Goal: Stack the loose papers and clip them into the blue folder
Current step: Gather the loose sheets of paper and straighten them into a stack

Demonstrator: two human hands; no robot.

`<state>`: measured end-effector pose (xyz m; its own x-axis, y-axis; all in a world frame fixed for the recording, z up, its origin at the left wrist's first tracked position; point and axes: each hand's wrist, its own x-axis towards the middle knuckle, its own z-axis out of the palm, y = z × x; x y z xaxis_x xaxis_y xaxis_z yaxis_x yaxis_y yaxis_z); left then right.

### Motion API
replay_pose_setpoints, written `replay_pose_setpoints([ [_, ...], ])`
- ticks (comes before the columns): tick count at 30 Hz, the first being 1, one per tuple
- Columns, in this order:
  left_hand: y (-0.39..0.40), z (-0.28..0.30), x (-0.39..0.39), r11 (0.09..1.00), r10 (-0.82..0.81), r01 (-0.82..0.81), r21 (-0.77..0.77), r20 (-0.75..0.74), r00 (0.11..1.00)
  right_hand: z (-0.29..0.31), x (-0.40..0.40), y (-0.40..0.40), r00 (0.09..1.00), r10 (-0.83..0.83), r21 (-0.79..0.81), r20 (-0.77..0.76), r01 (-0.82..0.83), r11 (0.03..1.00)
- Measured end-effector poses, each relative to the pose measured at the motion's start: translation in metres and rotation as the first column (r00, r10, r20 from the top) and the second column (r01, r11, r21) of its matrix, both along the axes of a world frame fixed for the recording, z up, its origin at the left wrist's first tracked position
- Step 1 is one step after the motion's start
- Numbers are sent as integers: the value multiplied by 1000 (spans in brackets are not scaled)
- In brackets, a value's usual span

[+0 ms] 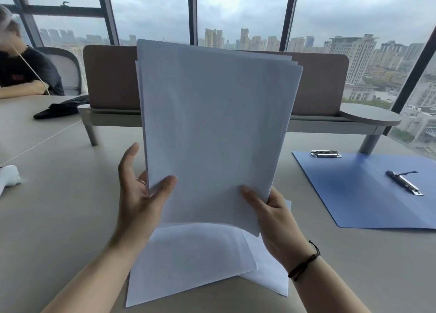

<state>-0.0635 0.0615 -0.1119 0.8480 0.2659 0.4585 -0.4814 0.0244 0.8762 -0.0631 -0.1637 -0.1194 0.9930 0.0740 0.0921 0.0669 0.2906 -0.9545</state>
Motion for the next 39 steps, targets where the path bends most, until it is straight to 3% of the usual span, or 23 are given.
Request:
replay_pose_setpoints([
  [2, -2, 1, -1, 1000, -20, 20, -21, -29, 999, -1, -1, 1, 1000, 7, -23, 0, -7, 1000],
  [7, -1, -10, 1, 999, -43, 47, 9, -284, 958, -5, -3, 4, 999, 35, -106, -20, -37, 994],
  [13, 5, -19, 11, 995, 99, -84, 62, -320, 942, -2, -2, 2, 998, 4, -129, -66, -12, 992],
  [17, 10, -17, 15, 975, 82, -155, -158, -396, 915, -1, 9, -5, 950, -120, 16, -287, 130, 991],
  [20, 11, -20, 17, 919, -83, -116, -377, -471, 878, -3, 13, -4, 884, -64, 163, -462, 156, 974],
  [23, 15, -22, 21, 888, -116, -128, -441, -485, 867, -5, 13, 2, 844, -44, 165, -534, 155, 974],
  [27, 15, -23, 20, 887, -142, -101, -451, -473, 870, -4, 11, 4, 876, -136, -67, -463, 118, 991],
  [30, 14, -22, 20, 898, -130, -101, -428, -478, 869, -6, 8, 3, 927, -233, -335, -294, 129, 933],
  [32, 14, -21, 20, 894, -139, -96, -438, -474, 870, -5, 7, 1, 941, -264, -434, -213, 151, 888],
  [39, 16, -20, 18, 885, -155, -90, -456, -473, 867, -3, 8, -1, 928, -168, -256, -332, 83, 963],
])
